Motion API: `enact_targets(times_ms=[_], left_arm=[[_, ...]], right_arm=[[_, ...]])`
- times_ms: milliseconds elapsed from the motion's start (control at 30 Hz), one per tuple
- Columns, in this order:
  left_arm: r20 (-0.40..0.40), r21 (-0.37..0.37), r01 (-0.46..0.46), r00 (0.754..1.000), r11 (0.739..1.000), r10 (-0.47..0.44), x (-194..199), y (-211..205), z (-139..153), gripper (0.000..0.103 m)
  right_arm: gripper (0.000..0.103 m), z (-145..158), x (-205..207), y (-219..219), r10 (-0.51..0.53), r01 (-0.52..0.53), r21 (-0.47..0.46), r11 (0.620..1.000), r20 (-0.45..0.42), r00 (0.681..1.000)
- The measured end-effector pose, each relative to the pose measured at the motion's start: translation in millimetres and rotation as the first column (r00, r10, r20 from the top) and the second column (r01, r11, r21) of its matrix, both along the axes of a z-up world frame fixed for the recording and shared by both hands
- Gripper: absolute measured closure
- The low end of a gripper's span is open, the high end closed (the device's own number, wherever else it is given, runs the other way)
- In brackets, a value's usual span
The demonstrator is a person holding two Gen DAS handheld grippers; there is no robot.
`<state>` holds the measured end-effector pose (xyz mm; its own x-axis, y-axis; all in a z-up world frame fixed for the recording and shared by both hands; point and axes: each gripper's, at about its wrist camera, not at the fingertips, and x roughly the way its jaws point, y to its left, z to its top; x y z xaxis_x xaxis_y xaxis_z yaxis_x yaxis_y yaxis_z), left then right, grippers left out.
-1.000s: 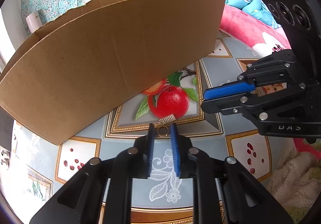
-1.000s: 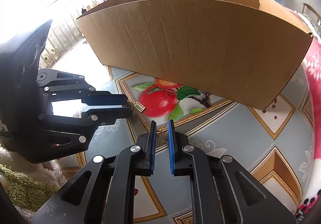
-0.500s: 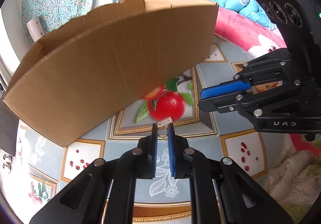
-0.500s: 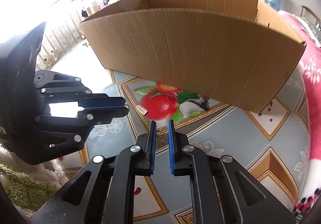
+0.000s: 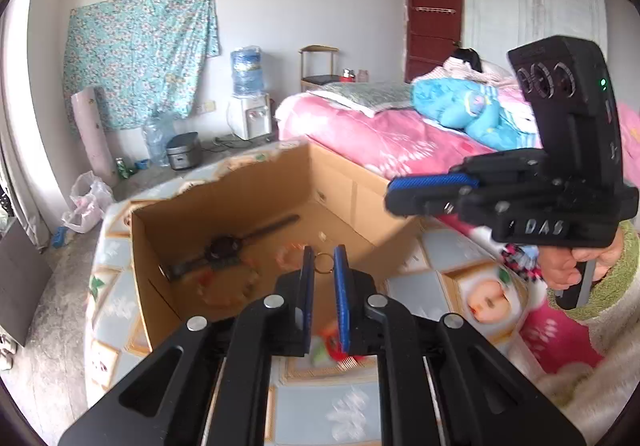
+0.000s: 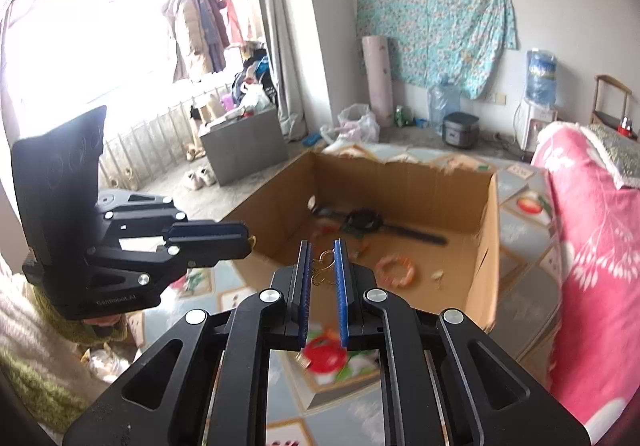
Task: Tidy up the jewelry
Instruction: 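Carry the gold piece over the box and open both grippers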
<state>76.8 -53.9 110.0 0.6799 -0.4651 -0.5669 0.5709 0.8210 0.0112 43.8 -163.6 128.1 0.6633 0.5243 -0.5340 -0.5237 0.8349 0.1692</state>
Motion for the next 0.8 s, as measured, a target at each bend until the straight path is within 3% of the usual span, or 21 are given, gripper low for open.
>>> enact_targets(times_ms=[100, 233, 367, 500, 800], left_arm=[[-0.1, -0.024, -0.02, 0.995, 1.0, 0.018, 33, -1, -10, 0.093], [-0.25, -0.039, -0.048, 0.968, 0.998, 0.036, 78, -4, -36, 0.094], [-0.332, -0.04, -0.074, 0.942, 0.996, 0.056, 102, -8, -50, 0.093], [-0.364, -0.076, -0.102, 0.929, 0.992, 0.068, 114, -5, -56, 0.093], [-0.337, -0.144, -0.15, 0.937, 0.978, 0.094, 113, 16, -46, 0.093]], right_arm=[[0.094, -9, 34, -3, -0.019, 0.019, 0.0, 1.0, -0.052, 0.998], [0.094, -34, 74, -5, -0.038, 0.037, -0.013, 0.999, -0.187, 0.982], [0.089, -51, 90, -5, -0.067, 0.059, -0.036, 0.998, -0.246, 0.967], [0.088, -48, 88, -11, -0.087, 0.084, -0.023, 0.996, -0.233, 0.969], [0.087, -42, 81, -29, -0.152, 0.153, -0.014, 0.988, -0.188, 0.97]])
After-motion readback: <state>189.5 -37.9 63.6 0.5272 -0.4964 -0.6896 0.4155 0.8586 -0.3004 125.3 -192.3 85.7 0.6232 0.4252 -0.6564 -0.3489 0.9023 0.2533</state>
